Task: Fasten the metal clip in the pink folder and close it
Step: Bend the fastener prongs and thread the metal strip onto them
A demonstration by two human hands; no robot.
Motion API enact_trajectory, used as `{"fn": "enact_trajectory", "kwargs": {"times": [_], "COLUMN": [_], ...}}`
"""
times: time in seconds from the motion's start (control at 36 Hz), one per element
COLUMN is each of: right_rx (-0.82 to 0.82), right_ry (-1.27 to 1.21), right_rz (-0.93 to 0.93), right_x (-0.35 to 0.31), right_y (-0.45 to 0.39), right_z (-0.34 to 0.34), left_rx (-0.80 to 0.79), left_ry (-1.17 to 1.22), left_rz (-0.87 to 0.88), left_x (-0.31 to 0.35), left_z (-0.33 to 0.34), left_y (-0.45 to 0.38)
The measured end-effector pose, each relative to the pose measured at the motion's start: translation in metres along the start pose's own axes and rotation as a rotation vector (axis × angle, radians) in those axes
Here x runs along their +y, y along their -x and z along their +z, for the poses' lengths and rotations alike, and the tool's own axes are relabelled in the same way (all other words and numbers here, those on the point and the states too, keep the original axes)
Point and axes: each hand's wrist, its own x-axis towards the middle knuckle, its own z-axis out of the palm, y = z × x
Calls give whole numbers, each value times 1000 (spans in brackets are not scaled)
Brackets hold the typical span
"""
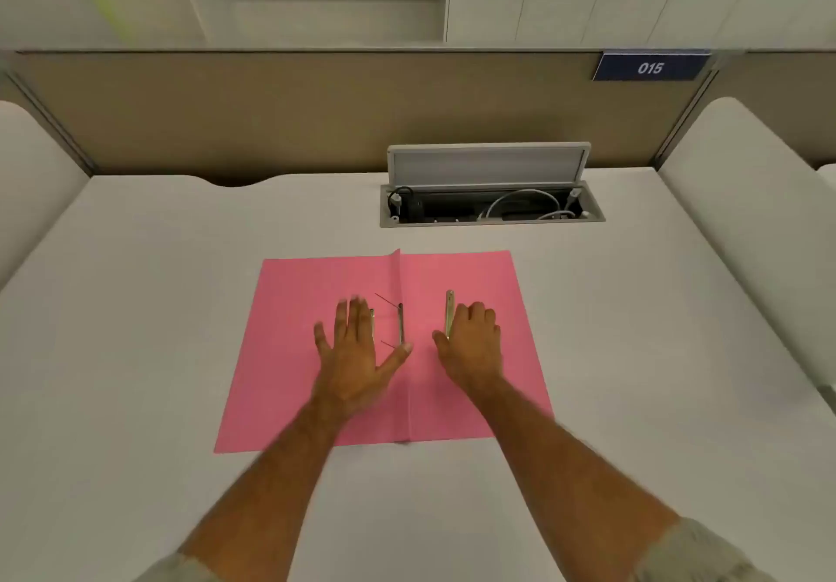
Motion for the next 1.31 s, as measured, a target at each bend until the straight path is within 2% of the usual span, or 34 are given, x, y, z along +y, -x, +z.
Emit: {"fn": "enact_trajectory", "kwargs": {"times": [0.14,0.36,0.78,1.03,1.31], "right_rx": [-52,-62,-43,-65,-154], "right_ry": [-33,-67,-82,-293,-325], "right_rz": [102,108,235,481,471], "right_x": [5,9,-12,-21,-20], "right_y": [2,-10,-17,-27,-37], "right_z": [9,15,25,21,16], "left_rx": [-126,-206,-183,-232,-303], "left_ry": [-29,-27,-98,-9,-12], "left_rz": [38,86,122,153,207], "left_x": [-10,-12,-16,-21,-24], "left_z": [20,37,51,45,40], "left_y": [3,-2,-8,-12,-13]}}
